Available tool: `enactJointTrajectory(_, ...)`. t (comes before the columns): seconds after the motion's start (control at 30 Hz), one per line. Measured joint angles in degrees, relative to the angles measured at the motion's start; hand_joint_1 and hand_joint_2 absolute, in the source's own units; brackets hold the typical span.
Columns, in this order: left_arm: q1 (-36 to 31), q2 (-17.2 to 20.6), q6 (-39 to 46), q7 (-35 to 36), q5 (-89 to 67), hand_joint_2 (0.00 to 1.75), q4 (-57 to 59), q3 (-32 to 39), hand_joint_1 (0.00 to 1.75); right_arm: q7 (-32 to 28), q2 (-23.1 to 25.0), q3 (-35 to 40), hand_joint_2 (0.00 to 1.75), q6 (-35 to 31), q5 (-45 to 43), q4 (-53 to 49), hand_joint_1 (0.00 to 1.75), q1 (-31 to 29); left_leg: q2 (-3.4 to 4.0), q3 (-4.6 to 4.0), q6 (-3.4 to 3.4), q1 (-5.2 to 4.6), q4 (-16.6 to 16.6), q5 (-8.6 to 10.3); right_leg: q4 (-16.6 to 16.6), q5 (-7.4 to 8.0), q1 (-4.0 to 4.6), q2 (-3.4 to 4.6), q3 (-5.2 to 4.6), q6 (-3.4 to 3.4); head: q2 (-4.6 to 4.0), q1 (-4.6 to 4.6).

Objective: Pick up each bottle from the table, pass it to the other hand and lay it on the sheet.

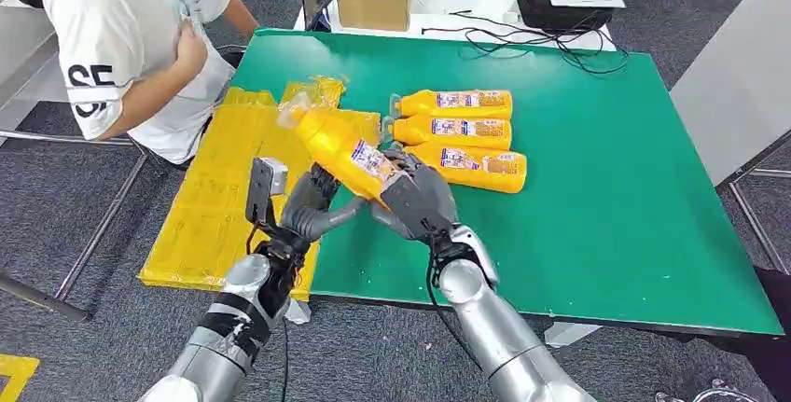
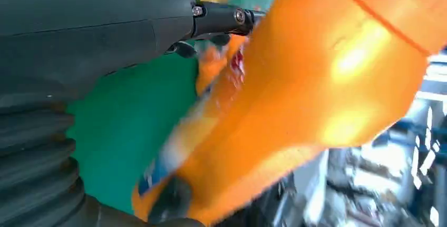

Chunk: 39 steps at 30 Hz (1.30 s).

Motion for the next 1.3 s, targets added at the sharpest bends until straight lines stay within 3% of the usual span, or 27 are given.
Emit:
enactJointTrajectory(0.23, -0.2, 1.3, -8.3, 1.4, 8.4, 1.75, 1.3, -0.3, 0.0, -2.0, 0.0, 1.3, 1.75, -1.0, 1.5, 0.6, 1.75, -0.1, 0.01, -0.02, 0.0, 0.0, 0.0, 0.0, 0.0, 0.0, 0.0, 0.0, -0.04, -0.01, 0.0, 0.02)
enactJointTrajectory(0.87, 0.6, 2.2, -6.3, 1.1, 12.2, 1.75, 1.1, -1.5, 0.0, -2.8, 1.3, 6.6, 1.75, 1.0, 3.4, 3.8, 1.75, 0.0, 0.03, -0.08, 0.0, 0.01, 0.0, 0.0, 0.0, -0.01, 0.0, 0.01, -0.12, -0.01, 0.0, 0.02)
enactJointTrajectory(1.23, 3.4, 2.2, -0.5, -1.0, 11.4, 1.75, -2.5, 0.0, 0.0, -1.4, 1.2, 10.0, 1.75, 4.7, 4.1, 6.4, 1.75, -0.8, 0.05, -0.12, 0.0, 0.01, 0.0, 0.0, 0.0, -0.01, 0.0, 0.02, -0.18, -0.01, 0.0, 0.0)
enactJointTrajectory(1.27, 3.7, 2.2, -0.4, -1.2, 11.5, 1.75, -3.1, 0.2, 0.96, -0.9, 1.1, 10.3, 1.75, 5.4, 4.5, 6.9, 0.87, -1.1, 0.04, -0.12, -0.01, 0.01, 0.0, 0.0, 0.0, -0.01, 0.0, 0.02, -0.19, -0.01, 0.0, 0.02)
enactJointTrajectory(1.3, 3.9, 2.2, -0.4, -1.4, 11.6, 1.75, -3.8, 0.4, 1.75, -0.3, 1.0, 10.8, 1.75, 6.1, 5.0, 7.6, 0.0, -1.4, 0.03, -0.12, -0.01, 0.01, 0.0, 0.0, 0.0, -0.01, 0.0, 0.01, -0.19, -0.01, 0.0, 0.0)
